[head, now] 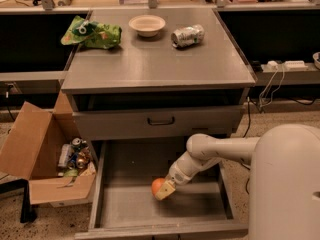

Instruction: Place orange into middle drawer

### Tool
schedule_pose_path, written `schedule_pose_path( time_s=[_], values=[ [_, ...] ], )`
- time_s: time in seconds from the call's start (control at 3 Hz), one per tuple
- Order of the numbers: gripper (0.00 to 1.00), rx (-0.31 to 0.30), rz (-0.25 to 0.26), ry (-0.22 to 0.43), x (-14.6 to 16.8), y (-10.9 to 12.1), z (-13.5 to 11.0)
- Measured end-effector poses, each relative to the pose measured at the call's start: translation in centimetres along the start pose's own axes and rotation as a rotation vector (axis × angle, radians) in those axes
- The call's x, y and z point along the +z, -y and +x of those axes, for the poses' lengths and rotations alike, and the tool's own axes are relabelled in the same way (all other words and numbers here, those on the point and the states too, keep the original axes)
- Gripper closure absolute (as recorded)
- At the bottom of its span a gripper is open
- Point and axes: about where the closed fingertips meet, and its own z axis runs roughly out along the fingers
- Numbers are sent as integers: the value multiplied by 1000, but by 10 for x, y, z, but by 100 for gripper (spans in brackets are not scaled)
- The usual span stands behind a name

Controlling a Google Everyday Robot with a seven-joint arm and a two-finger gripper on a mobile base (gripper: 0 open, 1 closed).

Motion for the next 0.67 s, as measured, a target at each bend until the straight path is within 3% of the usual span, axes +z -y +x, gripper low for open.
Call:
schedule_pose_path(
  time_s=[0.33,0.67],
  values=[
    [0,0,0,0,0,0,0],
    [0,0,0,0,0,0,0]
  ],
)
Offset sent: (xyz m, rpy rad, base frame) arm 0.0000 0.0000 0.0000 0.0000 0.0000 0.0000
